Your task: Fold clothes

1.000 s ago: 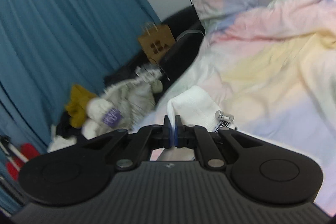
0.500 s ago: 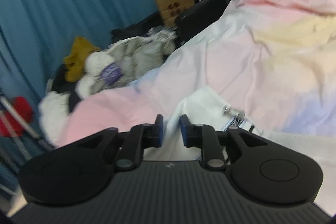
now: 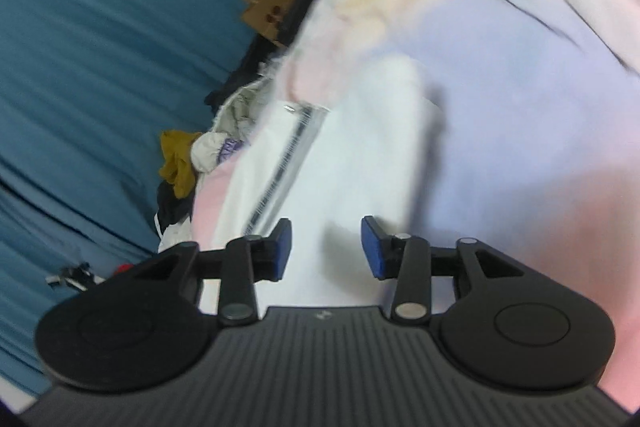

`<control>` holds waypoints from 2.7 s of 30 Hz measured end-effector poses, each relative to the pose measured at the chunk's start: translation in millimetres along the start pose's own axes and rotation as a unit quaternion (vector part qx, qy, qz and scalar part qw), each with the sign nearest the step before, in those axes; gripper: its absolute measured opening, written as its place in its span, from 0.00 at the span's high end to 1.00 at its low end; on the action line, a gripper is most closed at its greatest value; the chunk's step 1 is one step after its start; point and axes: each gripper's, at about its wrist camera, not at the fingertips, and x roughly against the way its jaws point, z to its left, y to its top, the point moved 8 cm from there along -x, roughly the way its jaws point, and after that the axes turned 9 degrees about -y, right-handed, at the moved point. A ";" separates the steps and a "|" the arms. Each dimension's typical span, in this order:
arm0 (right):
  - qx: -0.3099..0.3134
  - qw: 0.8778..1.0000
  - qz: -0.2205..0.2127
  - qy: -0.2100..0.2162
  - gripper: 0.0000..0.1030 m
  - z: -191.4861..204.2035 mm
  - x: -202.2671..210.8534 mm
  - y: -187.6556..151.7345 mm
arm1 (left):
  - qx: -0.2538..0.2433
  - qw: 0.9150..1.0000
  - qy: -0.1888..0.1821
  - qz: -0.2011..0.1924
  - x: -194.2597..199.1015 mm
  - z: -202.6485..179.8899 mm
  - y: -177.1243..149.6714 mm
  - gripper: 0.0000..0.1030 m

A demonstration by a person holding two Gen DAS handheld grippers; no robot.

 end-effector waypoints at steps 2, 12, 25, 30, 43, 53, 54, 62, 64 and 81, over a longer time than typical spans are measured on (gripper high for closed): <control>-0.034 0.999 0.029 -0.007 0.55 -12.6 -1.2 -6.1 | -0.006 1.000 0.011 0.017 -1.9 9.5 -3.9 0.16; -0.008 0.998 0.053 0.042 0.57 -7.5 -57.7 -15.6 | 0.032 0.999 0.009 -0.008 -74.2 55.9 6.2 0.34; 0.049 0.994 -0.074 0.061 0.88 10.5 -77.2 15.0 | 0.015 0.998 0.006 -0.058 -101.9 50.0 29.5 0.88; 0.037 0.996 -0.068 0.037 0.89 5.8 -48.5 13.4 | 0.012 0.998 -0.022 -0.058 -72.1 29.6 32.6 0.90; 0.007 0.999 -0.006 0.033 0.89 -24.0 53.6 18.8 | 0.026 0.998 -0.035 -0.046 67.5 11.3 17.9 0.91; 0.015 0.997 0.060 -0.049 0.89 -93.7 46.5 13.8 | 0.005 0.996 0.080 0.026 115.0 68.9 -0.9 0.85; 0.013 0.997 0.060 -0.045 0.89 -95.4 46.0 13.1 | 0.005 0.996 0.082 0.028 120.2 72.3 -2.7 0.84; 0.019 0.998 0.055 -0.031 0.89 -94.5 42.1 15.0 | -0.054 0.992 0.102 0.049 156.3 53.4 -25.5 0.49; 0.021 0.998 0.053 -0.030 0.89 -93.7 39.3 19.0 | -0.096 0.988 0.109 0.048 168.7 39.7 -35.9 0.47; 0.033 0.999 0.027 -0.018 0.89 -87.1 38.2 25.7 | -0.393 0.913 0.069 0.086 51.1 -77.6 -186.3 0.37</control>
